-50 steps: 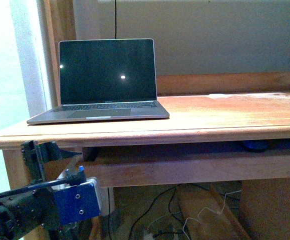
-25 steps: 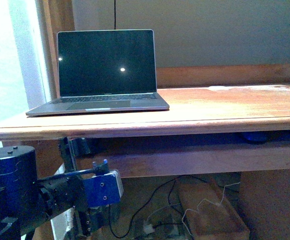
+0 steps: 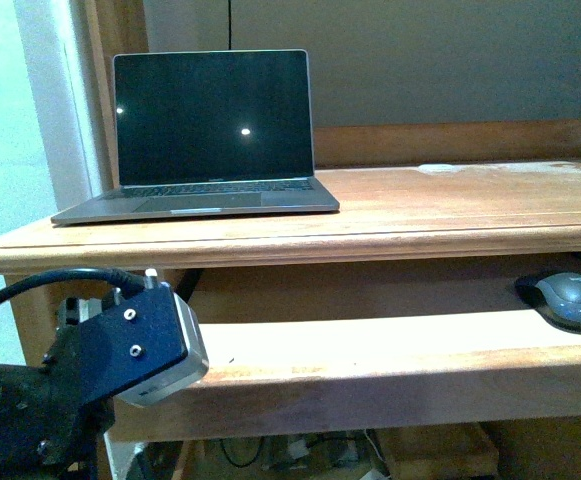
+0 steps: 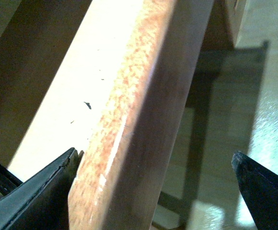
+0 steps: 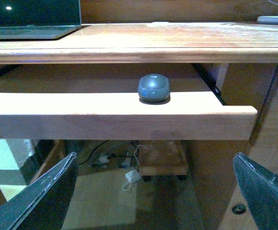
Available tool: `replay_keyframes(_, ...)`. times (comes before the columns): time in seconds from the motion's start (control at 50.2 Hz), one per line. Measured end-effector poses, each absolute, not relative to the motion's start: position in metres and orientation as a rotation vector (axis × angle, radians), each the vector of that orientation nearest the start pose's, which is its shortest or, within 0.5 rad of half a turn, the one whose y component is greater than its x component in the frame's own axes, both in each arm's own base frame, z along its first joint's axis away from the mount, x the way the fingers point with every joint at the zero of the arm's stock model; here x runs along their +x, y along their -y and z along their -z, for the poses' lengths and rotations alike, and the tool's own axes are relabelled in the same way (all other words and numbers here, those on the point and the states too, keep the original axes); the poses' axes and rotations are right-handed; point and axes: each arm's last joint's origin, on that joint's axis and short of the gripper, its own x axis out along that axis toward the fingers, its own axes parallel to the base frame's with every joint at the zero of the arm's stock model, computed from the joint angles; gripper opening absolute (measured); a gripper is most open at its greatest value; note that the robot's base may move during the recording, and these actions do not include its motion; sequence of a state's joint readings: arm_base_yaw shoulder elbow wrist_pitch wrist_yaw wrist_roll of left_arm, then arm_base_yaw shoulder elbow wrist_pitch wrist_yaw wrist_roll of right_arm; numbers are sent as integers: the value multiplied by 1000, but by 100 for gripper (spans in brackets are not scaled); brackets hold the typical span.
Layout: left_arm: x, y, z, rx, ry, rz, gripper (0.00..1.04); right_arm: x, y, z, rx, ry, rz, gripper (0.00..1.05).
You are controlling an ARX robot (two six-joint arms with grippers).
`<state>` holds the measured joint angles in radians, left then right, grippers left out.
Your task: Place mouse
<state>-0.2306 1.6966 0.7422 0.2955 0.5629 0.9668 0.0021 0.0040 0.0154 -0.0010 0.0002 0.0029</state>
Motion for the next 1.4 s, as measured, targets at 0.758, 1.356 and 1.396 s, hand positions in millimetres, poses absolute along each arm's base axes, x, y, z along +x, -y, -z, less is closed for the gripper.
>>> replay_keyframes(0.758, 171, 30, -199, -11, -6, 11, 23, 111, -2, -200, 109, -134, 141, 97)
replay_keyframes(1.356, 134, 1, -177, -10, -4, 2, 3, 284, -51, -257, -153, -425, 98, 97)
replay_keyframes(1.396, 132, 1, -176, -10, -3, 5, 3, 288, -51, -255, -165, -442, 113, 97)
